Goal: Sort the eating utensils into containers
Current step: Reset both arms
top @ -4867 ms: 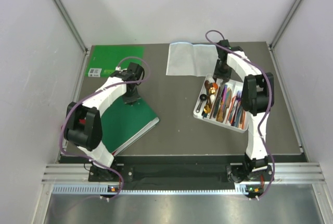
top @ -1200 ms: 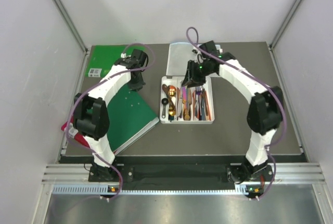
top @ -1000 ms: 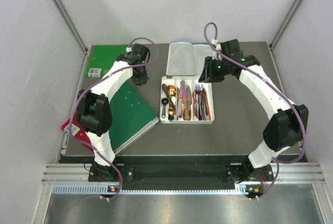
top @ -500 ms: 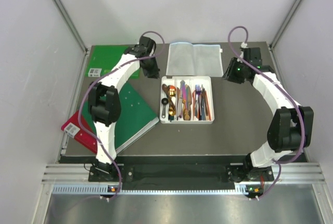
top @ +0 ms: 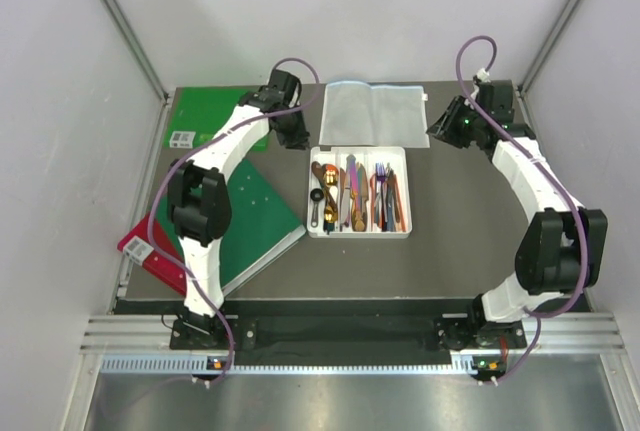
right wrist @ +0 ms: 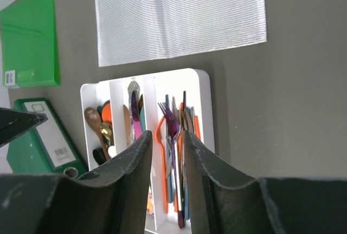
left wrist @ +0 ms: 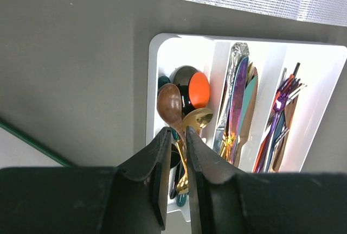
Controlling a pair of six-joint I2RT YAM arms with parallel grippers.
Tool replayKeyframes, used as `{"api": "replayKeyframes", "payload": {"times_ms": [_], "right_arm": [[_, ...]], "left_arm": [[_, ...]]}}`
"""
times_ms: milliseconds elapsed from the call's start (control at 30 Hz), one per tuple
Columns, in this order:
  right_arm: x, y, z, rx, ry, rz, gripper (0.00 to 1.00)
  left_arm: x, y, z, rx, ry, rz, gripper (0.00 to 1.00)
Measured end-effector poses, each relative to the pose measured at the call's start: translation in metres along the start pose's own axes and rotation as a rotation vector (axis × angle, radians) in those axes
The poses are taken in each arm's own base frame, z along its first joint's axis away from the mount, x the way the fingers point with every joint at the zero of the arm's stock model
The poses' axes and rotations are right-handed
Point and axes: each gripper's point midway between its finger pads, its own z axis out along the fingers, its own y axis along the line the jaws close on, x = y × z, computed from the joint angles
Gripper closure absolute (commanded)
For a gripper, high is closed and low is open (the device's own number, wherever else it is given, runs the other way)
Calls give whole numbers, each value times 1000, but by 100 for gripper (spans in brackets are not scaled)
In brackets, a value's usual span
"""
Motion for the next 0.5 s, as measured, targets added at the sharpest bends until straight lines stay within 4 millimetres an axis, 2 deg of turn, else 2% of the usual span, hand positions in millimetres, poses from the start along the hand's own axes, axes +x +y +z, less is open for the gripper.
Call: {"api": "replayKeyframes", "payload": {"times_ms": [200,333,433,500], "right_arm": [[-4,17,5,-46,18,-17,68],[-17,26,12,-60,27,-32,68],[-24,30,13,-67,19,-41,68],[-22,29,13,-62,25,-40,68]], "left_arm": [[1,-2,1,15,3,1,77],[1,-2,1,14,0,3,77],[1,-1,1,11,-2,12,82],[1,-1,1,13,-1,18,79]]}}
